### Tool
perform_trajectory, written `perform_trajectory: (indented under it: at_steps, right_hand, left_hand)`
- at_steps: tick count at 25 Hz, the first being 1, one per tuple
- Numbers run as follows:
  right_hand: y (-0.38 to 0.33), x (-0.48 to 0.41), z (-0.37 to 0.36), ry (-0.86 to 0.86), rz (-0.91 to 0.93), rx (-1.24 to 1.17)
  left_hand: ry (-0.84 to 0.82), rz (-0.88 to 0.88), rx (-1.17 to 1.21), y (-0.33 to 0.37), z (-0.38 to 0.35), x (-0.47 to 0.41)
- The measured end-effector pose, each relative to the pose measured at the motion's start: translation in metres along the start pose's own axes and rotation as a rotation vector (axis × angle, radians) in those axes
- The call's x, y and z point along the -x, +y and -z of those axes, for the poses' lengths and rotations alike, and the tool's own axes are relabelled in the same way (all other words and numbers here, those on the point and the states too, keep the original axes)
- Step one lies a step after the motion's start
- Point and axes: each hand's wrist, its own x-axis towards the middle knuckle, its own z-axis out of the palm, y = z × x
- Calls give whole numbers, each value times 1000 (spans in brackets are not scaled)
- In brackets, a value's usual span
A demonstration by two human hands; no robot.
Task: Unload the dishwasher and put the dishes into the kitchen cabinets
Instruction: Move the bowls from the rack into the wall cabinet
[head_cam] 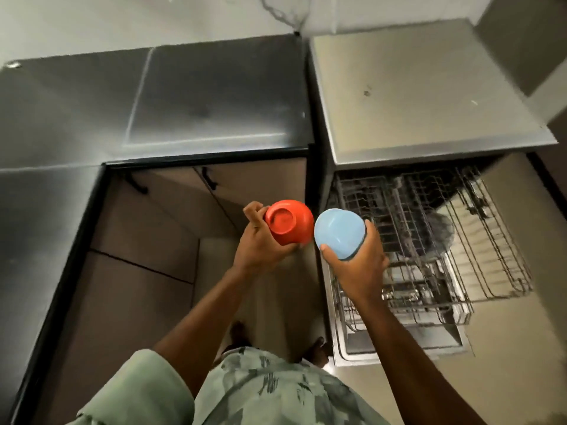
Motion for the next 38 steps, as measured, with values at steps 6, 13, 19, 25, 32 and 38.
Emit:
perform_trajectory:
  at_steps: [6,13,19,25,32,38]
  right_hand:
    - [-93,12,-76,-100,213,-38]
    - [-234,48,-183,-199,449,-66]
    - [-361,56,-244,-269,623,-247]
    - [-463,29,-275,-256,802,-265]
    - [-581,-53,-279,-180,988,-326]
    - [-703,-156,-267,-114,1100,-312]
  left_hand:
    - [160,102,64,-75,94,11]
    - [378,153,42,-177,243,17]
    - [547,149,-2,-226,373,-4]
    - [686,75,-30,-230,469,-39]
    - [781,-17,-104,-199,554,-110]
    - [879,-146,-141,-140,625,-200]
